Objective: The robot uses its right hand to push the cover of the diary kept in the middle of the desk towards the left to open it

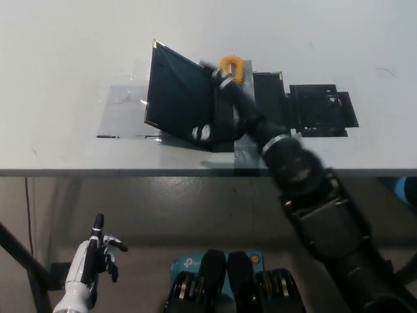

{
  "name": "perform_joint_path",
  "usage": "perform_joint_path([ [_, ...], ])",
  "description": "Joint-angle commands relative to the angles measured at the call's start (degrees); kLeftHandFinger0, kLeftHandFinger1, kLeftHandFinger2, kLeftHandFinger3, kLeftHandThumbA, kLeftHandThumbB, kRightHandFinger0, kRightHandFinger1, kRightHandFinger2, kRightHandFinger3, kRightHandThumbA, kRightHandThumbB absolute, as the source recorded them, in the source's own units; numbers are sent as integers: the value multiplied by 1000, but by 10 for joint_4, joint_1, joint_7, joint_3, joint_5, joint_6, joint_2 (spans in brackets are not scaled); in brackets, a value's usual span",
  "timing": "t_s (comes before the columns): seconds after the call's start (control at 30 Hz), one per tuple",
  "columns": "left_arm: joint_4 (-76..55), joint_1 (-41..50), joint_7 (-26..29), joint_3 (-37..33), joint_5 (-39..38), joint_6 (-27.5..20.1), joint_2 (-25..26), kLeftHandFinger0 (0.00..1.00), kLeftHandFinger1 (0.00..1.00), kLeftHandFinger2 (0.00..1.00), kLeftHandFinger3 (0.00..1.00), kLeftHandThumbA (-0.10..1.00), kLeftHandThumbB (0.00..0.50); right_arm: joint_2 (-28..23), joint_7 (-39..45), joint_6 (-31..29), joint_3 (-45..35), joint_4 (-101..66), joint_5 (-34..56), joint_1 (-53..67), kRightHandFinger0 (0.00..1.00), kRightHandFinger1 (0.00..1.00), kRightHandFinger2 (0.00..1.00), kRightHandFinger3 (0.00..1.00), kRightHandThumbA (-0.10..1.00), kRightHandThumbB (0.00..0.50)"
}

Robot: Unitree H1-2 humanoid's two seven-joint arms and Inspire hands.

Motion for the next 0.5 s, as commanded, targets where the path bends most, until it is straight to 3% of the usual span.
perform_joint_path([
  [0.0, -4, 0, 2, 8, 0, -24, 6, 153, 116, 38, 272, 1000, 497, -84, -55, 72, -29, -194, 344, 26, 1000, 1000, 1000, 1000, 1000, 240],
  [0.03, -6, 1, 2, 11, -6, -24, 3, 142, 112, 42, 270, 1000, 494, -102, -74, 72, -27, -219, 384, 34, 1000, 1000, 1000, 1000, 1000, 226],
  [0.17, -12, 1, 5, 10, 0, -20, 4, 132, 113, 54, 284, 1000, 469, -166, -138, 72, -54, -300, 509, 73, 1000, 1000, 1000, 1000, 1000, 260],
  [0.3, -13, 4, 9, 15, -2, -18, 3, 110, 124, 72, 281, 1000, 479, -192, -162, 72, -79, -328, 563, 97, 1000, 1000, 1000, 1000, 1000, 251],
  [0.33, -17, 4, 11, 13, 2, -12, 3, 126, 136, 78, 282, 1000, 451, -197, -167, 72, -113, -345, 571, 124, 1000, 1000, 1000, 1000, 1000, 214],
  [0.47, -19, 6, 12, 20, -4, -12, 2, 132, 153, 100, 298, 1000, 461, -186, -139, 72, -171, -364, 515, 167, 1000, 1000, 1000, 1000, 1000, 189],
])
